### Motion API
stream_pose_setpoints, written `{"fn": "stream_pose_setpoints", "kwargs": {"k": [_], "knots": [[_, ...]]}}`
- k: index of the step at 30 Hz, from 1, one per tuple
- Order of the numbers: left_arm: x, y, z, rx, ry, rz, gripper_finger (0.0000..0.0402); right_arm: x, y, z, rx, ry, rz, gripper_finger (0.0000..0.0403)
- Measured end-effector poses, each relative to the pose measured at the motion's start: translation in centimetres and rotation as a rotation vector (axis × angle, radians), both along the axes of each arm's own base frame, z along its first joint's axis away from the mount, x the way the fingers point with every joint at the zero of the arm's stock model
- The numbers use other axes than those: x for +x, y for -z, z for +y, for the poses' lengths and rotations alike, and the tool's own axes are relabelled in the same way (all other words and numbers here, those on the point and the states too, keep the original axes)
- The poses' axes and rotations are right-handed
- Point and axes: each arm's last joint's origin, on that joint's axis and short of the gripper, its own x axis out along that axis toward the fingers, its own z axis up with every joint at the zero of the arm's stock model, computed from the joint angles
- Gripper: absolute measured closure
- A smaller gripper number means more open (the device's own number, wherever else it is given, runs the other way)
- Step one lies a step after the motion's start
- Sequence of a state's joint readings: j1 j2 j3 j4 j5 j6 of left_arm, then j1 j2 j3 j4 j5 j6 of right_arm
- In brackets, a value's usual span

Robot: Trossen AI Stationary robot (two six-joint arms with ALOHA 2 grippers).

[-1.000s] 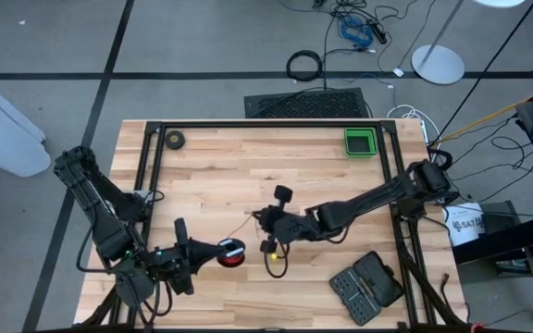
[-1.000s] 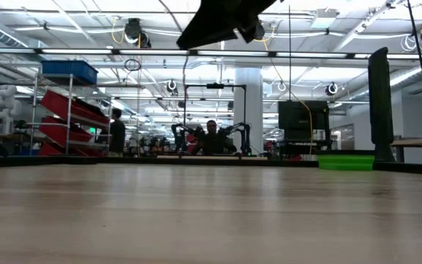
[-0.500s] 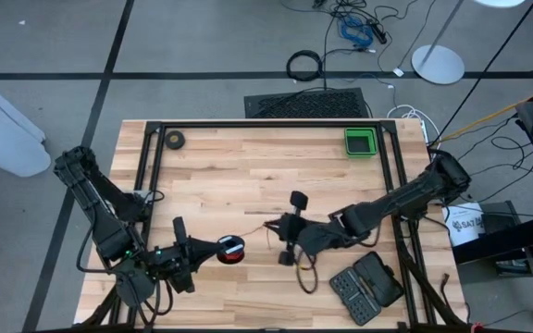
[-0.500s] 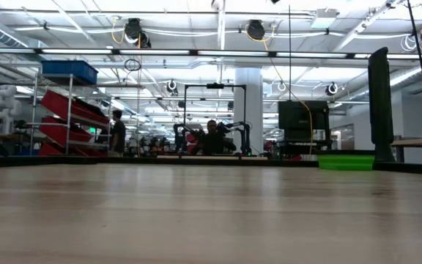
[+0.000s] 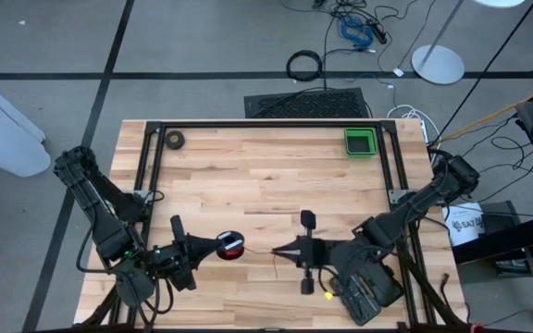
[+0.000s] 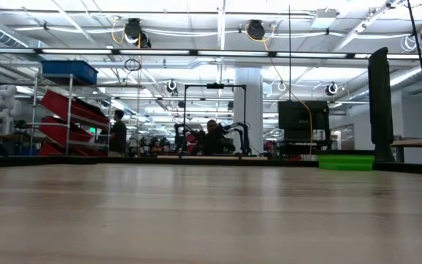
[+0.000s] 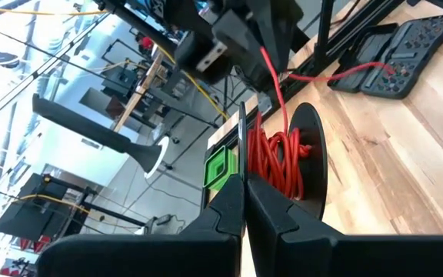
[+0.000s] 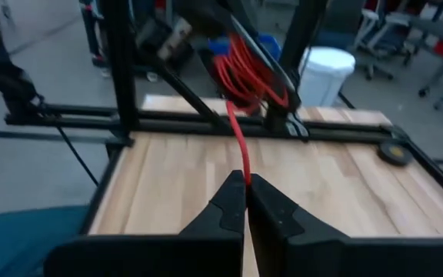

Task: Coil cords
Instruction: Coil the red wire on the black spool

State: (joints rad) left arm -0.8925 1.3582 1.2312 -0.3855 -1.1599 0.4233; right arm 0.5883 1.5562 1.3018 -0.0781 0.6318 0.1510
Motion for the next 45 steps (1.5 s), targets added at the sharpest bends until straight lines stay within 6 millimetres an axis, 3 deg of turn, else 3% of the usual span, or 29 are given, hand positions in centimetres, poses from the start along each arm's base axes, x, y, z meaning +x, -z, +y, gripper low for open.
{"fn": "stream_pose_setpoints", "kwargs": {"k": [15,22,35,45], "knots": [[0.7,0.0,0.7,-0.024,-0.041,-0.009,0.0393,-0.3,-1.7,1.7,0.002,-0.067,-0.171,0.0403],[1.7,0.0,1.8,-0.069,-0.102,-0.027,0.0393,1.6,-1.0,2.2,0.002,-0.118,-0.269,0.0403],[2.3,-1.1,1.8,-0.175,-0.113,-0.121,0.0393,5.0,0.9,0.7,0.004,-0.049,-0.34,0.0403],[3.0,-1.5,2.3,-0.234,-0.142,-0.17,0.0393,5.9,1.5,0.4,-0.007,-0.028,-0.373,0.0403]]}}
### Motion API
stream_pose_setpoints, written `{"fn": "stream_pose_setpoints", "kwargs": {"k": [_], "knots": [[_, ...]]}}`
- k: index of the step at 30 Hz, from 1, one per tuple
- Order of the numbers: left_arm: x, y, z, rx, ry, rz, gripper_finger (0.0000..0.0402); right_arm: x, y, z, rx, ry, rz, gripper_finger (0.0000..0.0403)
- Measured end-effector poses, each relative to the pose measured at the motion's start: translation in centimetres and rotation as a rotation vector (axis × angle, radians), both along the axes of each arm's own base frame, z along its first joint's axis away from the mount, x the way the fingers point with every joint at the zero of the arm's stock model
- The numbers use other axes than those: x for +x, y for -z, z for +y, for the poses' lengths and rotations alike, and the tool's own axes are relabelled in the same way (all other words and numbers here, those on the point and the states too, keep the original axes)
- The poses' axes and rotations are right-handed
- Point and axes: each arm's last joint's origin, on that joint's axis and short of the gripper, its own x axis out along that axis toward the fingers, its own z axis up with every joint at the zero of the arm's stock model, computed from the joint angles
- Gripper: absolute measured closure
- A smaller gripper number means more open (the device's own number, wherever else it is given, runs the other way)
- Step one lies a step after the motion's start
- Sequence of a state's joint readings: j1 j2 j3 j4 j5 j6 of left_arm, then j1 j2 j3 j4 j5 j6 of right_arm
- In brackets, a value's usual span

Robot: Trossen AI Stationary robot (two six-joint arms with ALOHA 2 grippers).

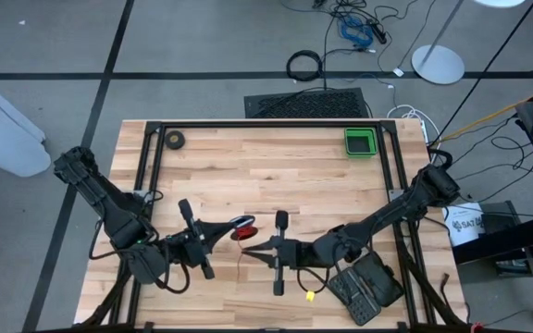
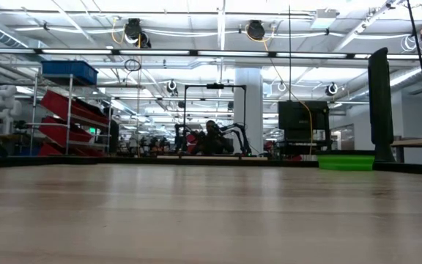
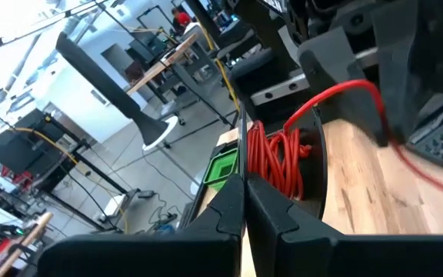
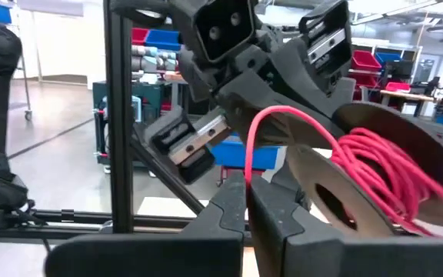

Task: Coil cords
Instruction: Coil the red wire on the black spool

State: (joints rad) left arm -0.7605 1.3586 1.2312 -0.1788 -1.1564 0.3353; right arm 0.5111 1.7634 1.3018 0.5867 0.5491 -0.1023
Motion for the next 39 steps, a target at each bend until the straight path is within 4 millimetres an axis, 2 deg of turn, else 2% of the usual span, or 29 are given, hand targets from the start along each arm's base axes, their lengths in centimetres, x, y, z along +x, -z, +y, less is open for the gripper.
{"fn": "stream_pose_setpoints", "kwargs": {"k": [12,19,29,39], "knots": [[0.2,-0.6,-0.1,-0.071,-0.005,-0.065,0.0398,0.6,0.5,0.0,-0.014,0.013,-0.028,0.0403],[1.3,-0.1,-0.1,-0.081,-0.012,-0.071,0.0398,1.5,1.5,-0.4,-0.026,0.036,-0.036,0.0403],[2.0,-0.3,-0.2,-0.134,0.045,-0.106,0.0399,2.2,2.5,-1.6,-0.041,0.063,0.052,0.0403],[1.4,-0.4,-1.0,-0.127,0.104,-0.1,0.04,2.2,3.1,-1.8,-0.09,0.116,0.115,0.0403]]}}
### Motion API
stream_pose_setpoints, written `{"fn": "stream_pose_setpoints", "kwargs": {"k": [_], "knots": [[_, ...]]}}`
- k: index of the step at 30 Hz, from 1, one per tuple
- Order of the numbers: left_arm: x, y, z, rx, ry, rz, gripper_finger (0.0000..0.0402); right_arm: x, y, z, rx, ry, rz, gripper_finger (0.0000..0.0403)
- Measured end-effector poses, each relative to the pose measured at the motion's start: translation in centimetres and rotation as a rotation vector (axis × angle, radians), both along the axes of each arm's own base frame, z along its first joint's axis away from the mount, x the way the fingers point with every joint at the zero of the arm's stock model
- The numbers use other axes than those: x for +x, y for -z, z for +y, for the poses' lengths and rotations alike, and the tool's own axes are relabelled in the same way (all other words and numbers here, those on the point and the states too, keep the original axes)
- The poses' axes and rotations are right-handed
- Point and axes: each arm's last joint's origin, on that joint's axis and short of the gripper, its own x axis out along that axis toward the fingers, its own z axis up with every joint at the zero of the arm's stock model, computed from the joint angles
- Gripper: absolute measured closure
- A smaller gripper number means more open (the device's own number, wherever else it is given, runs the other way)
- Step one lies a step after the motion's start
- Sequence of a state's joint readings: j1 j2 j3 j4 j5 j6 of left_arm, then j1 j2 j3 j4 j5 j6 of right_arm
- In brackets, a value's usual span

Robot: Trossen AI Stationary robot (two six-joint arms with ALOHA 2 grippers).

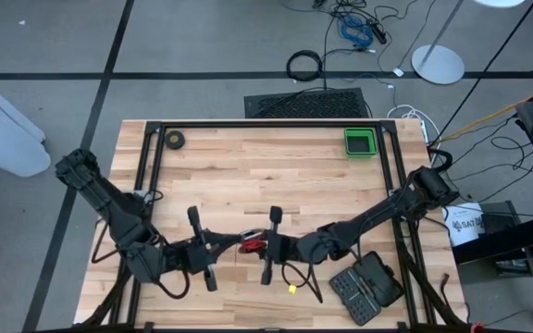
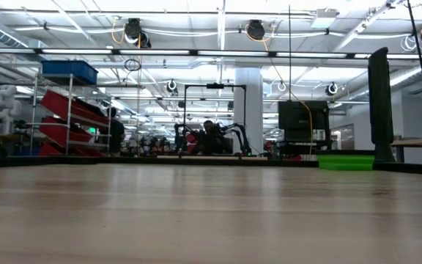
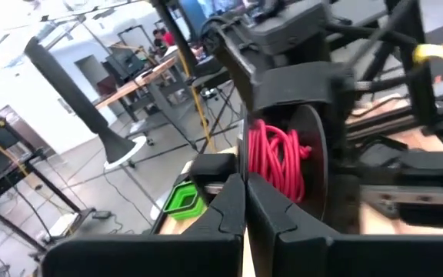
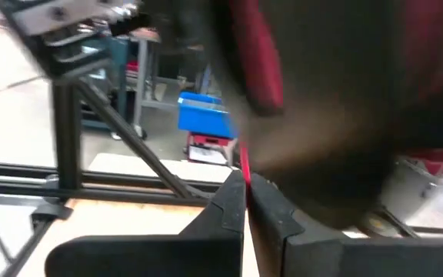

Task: Coil cords
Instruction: Coil the red wire on the black spool

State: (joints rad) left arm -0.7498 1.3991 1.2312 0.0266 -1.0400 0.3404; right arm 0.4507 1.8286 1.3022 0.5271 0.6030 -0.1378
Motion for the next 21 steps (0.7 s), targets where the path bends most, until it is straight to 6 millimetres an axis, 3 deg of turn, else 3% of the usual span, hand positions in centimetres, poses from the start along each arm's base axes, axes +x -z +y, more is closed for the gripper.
{"fn": "stream_pose_setpoints", "kwargs": {"k": [21], "knots": [[-2.9,-1.1,-1.2,0.02,0.078,-0.008,0.04,-2.4,-1.6,-1.0,-0.004,0.045,0.181,0.0403]]}}
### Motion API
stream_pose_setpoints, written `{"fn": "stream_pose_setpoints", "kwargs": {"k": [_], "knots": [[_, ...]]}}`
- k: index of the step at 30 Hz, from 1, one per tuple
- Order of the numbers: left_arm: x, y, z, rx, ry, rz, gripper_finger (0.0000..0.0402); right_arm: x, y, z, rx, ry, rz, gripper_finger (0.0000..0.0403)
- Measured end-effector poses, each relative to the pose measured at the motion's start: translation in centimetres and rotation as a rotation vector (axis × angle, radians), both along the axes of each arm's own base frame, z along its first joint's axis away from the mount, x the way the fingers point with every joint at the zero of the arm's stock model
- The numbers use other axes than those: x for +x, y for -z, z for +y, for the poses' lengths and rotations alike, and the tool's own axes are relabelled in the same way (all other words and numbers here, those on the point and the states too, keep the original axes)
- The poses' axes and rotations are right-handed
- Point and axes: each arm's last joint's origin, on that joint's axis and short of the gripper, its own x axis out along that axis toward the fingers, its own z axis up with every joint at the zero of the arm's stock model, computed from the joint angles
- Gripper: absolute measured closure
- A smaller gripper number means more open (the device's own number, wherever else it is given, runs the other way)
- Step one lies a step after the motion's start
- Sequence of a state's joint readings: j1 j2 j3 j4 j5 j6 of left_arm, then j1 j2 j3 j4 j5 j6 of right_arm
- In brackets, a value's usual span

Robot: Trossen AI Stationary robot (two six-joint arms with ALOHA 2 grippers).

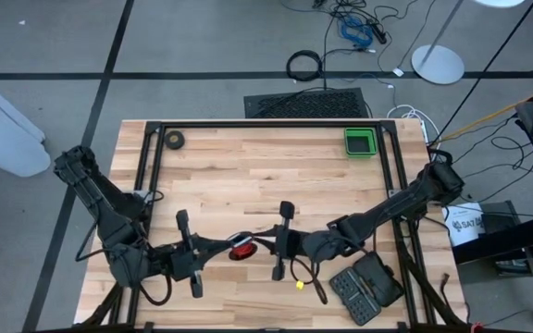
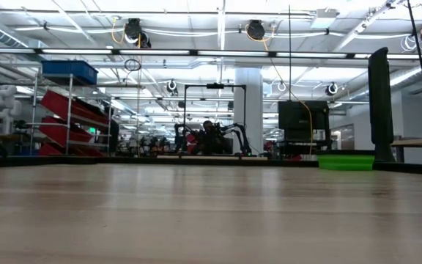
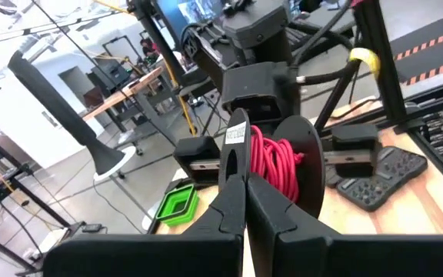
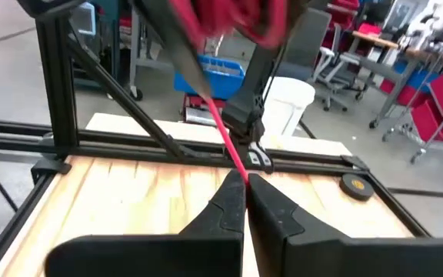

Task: Coil cords
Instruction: Coil the red wire on the black spool

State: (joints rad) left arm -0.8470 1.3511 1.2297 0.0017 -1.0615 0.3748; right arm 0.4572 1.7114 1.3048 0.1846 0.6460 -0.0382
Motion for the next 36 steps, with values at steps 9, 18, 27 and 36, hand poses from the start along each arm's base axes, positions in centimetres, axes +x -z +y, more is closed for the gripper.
{"fn": "stream_pose_setpoints", "kwargs": {"k": [9,18,27,36], "knots": [[-0.3,0.0,-0.1,0.014,0.014,0.008,0.04,-1.9,-1.5,0.7,0.015,-0.021,0.007,0.0403],[-0.3,0.1,-0.1,0.021,0.015,0.015,0.04,-3.9,-1.6,0.3,0.027,0.058,0.116,0.0403],[-0.4,0.3,-0.1,0.045,0.018,0.036,0.04,-5.0,-2.1,0.5,0.068,0.075,0.124,0.0402],[-0.4,0.3,-0.1,0.047,0.018,0.038,0.04,-5.1,-2.2,0.7,0.075,0.078,0.103,0.0402]]}}
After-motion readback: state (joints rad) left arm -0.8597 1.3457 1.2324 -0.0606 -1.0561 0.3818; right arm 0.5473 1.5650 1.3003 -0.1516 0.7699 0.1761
